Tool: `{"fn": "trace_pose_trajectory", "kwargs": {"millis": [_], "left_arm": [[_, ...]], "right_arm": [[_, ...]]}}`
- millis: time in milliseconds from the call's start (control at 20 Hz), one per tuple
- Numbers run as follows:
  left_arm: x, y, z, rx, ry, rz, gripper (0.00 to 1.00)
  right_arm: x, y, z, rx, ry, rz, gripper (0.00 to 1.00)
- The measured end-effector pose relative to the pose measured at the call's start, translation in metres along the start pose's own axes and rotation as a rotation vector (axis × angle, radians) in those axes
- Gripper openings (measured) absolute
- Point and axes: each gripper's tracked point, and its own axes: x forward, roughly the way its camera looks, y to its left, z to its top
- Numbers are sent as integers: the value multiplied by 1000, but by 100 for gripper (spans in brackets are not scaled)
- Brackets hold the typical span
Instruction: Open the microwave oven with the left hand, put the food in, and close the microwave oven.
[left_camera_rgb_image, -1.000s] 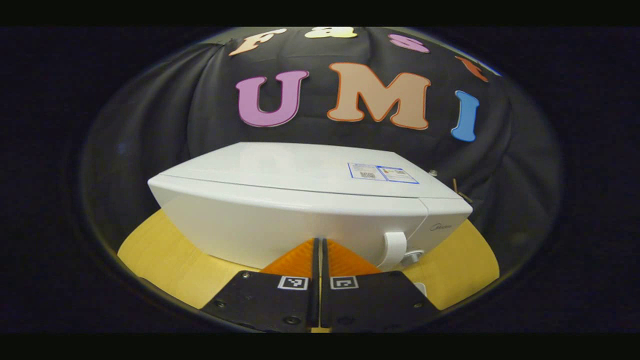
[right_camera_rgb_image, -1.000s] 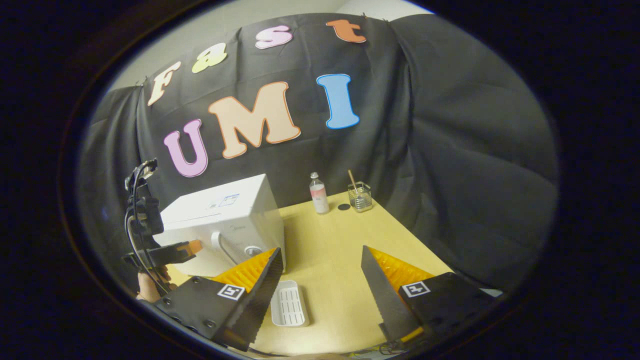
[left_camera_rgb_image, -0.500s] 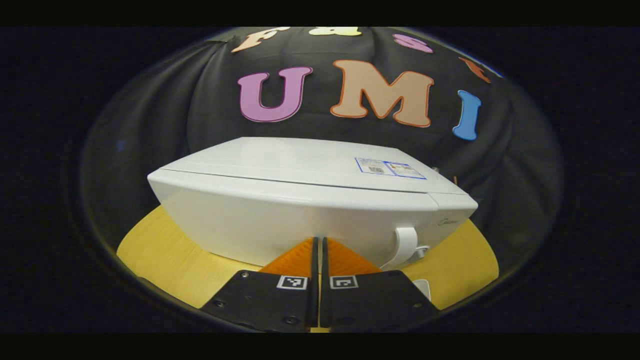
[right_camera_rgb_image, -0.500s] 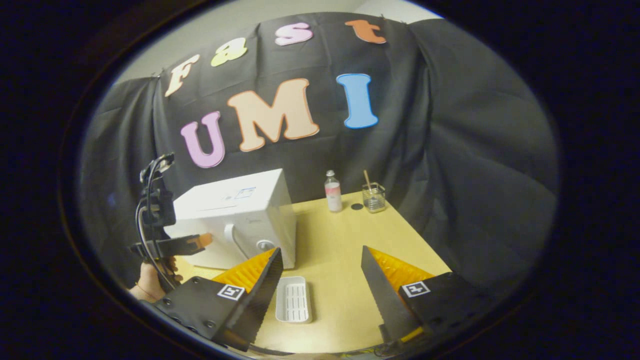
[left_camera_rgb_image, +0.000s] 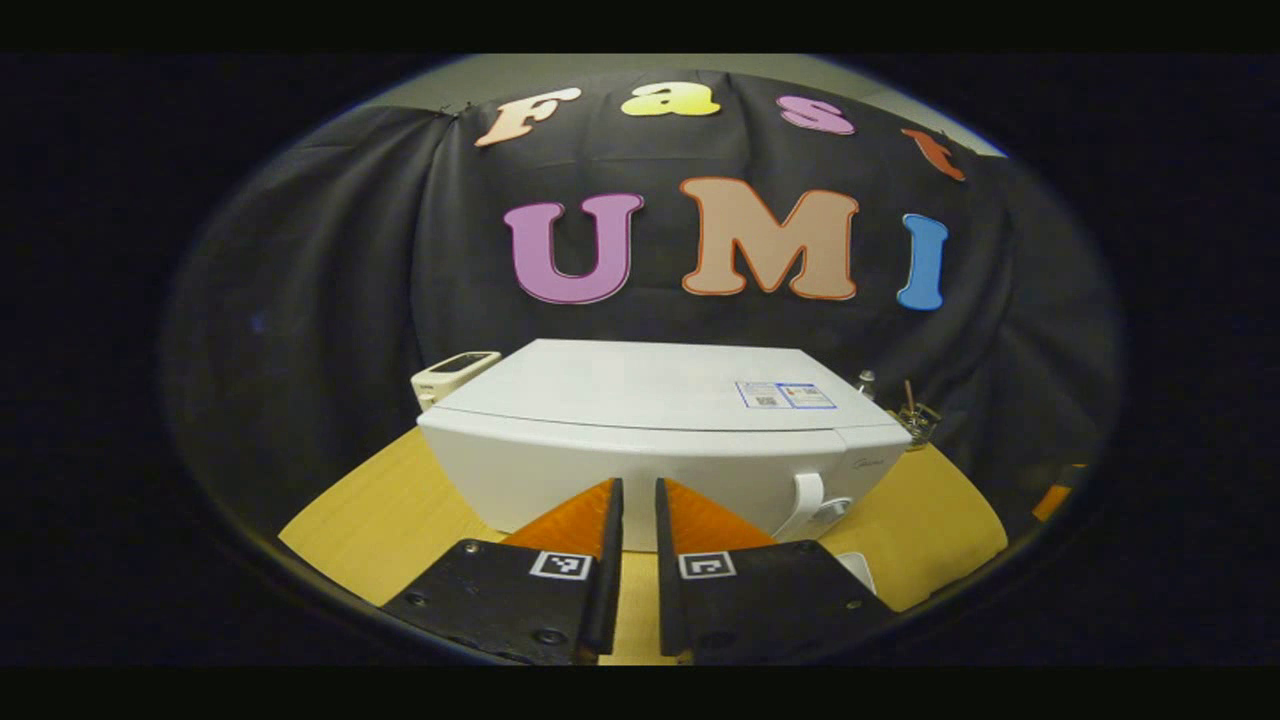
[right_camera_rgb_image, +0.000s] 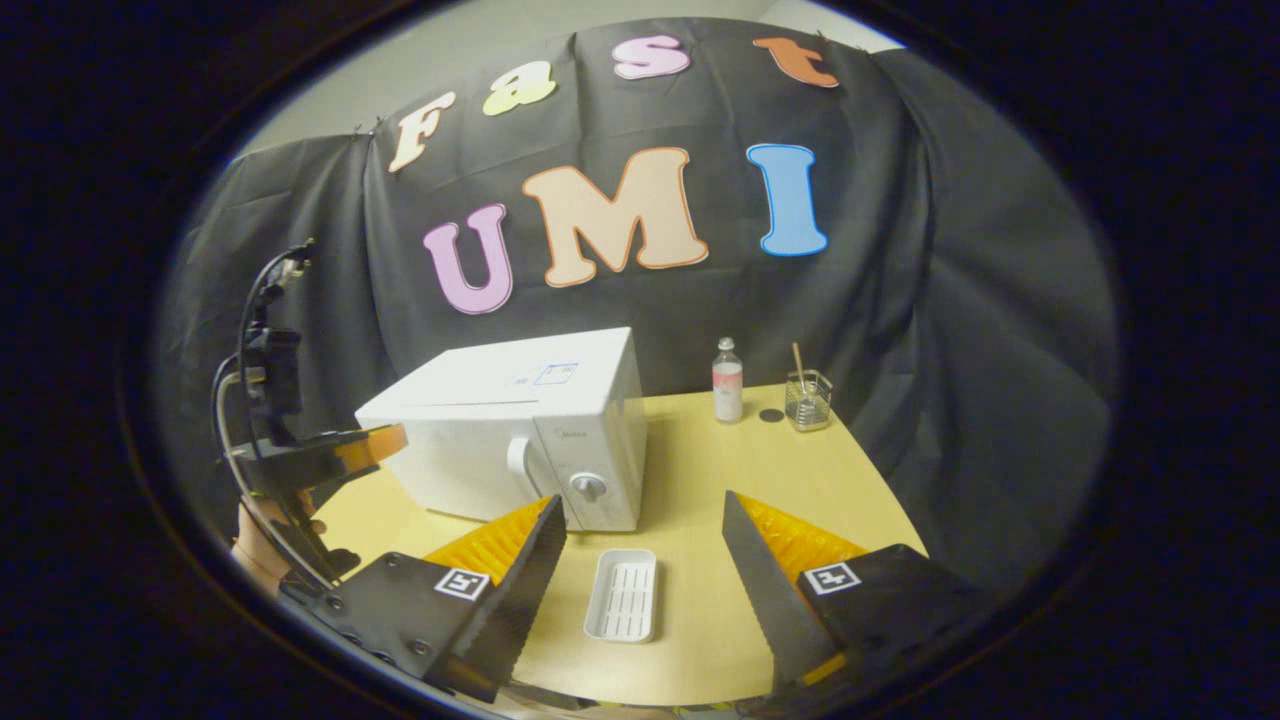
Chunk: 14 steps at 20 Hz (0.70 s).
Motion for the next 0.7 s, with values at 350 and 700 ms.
{"fn": "trace_pose_trajectory", "kwargs": {"millis": [350, 700], "left_arm": [[-61, 14, 61, -58, -145, 62, 68], [-79, -9, 112, -3, -288, 73, 96]], "right_arm": [[3, -6, 71, -56, -118, 15, 92], [-14, -11, 129, 0, -241, 34, 97]]}}
